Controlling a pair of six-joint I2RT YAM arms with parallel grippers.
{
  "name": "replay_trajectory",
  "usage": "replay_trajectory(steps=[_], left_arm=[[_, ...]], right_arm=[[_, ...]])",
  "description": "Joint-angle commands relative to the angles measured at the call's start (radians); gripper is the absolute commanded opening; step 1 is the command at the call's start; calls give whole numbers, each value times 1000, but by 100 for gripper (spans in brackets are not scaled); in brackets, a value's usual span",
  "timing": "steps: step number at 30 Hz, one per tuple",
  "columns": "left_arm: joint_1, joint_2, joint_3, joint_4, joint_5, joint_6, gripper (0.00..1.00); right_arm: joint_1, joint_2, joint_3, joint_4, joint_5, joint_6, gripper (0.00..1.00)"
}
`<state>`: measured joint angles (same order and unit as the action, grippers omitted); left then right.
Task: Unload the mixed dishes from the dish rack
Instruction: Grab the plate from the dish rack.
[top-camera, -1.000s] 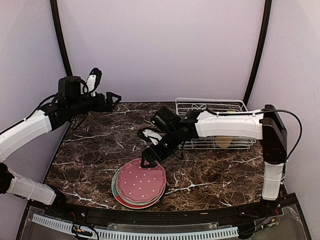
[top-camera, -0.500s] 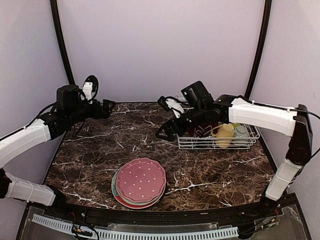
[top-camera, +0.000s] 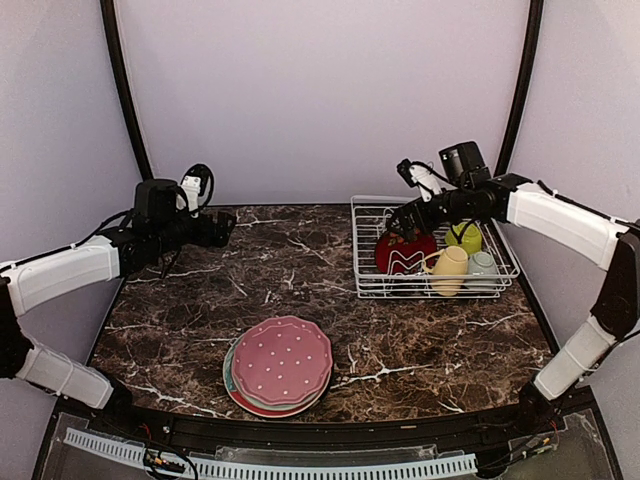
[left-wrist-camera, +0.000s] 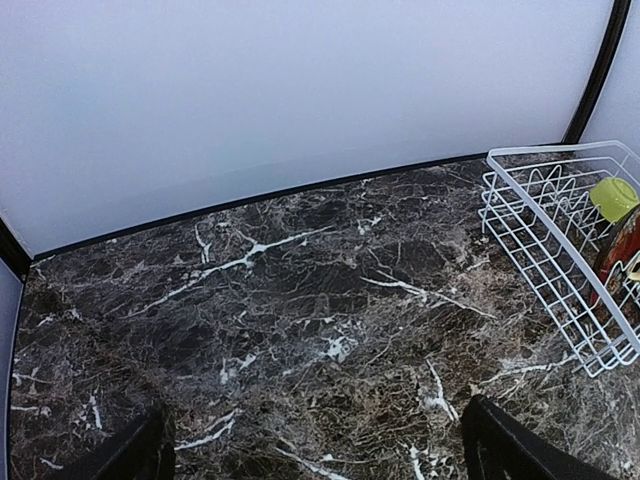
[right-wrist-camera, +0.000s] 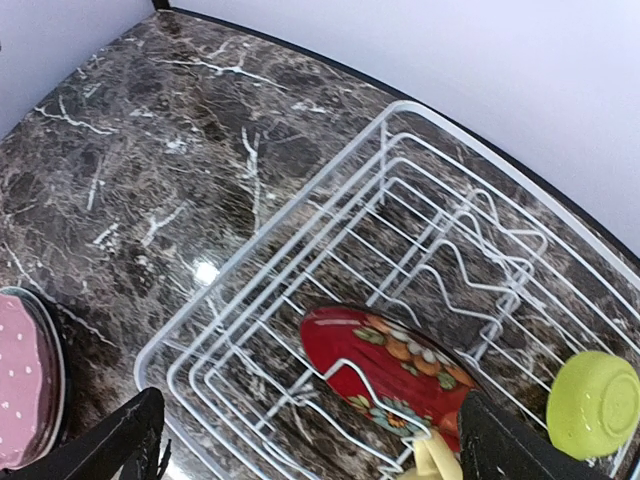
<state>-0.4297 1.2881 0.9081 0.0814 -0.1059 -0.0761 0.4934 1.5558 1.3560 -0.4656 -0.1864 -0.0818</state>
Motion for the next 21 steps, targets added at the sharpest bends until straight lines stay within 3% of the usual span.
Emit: replay_trajectory(steps=[1,8,14,17,21], left_arm=[[5,-4,0,48,-12,27,99],[6,12,-2,40,-6,14,99],[6,35,14,25,14,13,99],[6,32,23,12,27,8,99],[6,14,21,8,47,1,99]], right_arm=[[-80,-84,-78,-64,50,-66,99],[-208,-124,-143,-29,20,-166,99],[-267,-7,-54,-136,-82,-242,95],[-269,9,-51,-138,-182,-278,93],[-269,99,6,-126,-196,-290,91]])
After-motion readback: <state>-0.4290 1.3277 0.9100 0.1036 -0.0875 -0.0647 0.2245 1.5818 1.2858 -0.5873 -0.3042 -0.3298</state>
